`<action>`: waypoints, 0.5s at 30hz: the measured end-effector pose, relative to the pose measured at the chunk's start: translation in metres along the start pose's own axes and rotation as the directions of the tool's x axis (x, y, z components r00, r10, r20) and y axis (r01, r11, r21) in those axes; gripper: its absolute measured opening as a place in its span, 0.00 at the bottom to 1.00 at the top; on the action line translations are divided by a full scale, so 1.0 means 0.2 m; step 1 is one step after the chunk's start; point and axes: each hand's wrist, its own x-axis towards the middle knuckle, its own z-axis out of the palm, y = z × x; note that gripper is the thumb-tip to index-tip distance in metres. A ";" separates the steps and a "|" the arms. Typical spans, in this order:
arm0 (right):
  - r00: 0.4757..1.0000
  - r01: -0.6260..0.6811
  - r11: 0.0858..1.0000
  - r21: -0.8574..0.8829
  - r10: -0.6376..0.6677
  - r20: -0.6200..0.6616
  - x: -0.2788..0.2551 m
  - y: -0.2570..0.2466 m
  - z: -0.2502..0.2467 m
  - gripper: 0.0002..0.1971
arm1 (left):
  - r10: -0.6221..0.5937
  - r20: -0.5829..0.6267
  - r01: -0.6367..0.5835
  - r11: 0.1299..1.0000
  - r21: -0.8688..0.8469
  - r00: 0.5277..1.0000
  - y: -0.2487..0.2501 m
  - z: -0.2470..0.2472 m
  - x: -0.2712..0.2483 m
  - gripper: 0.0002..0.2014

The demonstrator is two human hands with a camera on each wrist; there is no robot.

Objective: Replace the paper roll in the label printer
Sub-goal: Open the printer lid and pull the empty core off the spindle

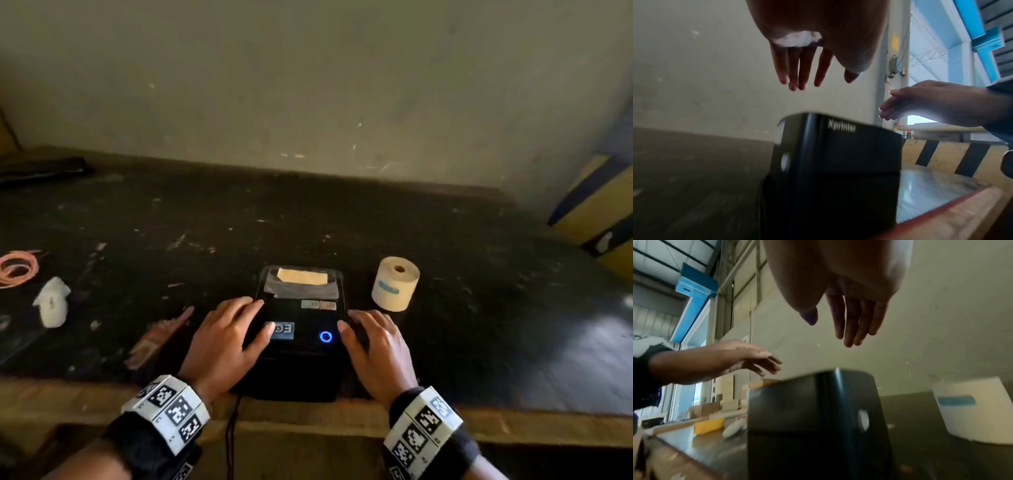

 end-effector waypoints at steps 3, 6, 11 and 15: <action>0.999 0.042 0.997 -0.059 -0.042 -0.001 -0.07 0.01 0.08 0.27 | -0.033 0.028 0.034 0.999 -0.028 0.999 -0.04 0.07 -0.07 0.38; 0.998 0.003 0.998 -0.070 0.002 0.069 -0.13 0.07 0.19 0.27 | -0.074 0.065 0.078 0.995 -0.063 0.995 -0.10 0.19 -0.16 0.36; 0.989 -0.057 0.997 0.060 0.048 0.140 -0.17 0.13 0.28 0.31 | -0.188 0.081 0.205 0.913 -0.354 0.979 -0.10 0.26 -0.22 0.28; 0.996 -0.013 0.992 0.122 0.002 0.085 -0.17 0.15 0.34 0.32 | -0.224 0.017 0.206 0.859 -0.469 0.974 -0.02 0.29 -0.22 0.25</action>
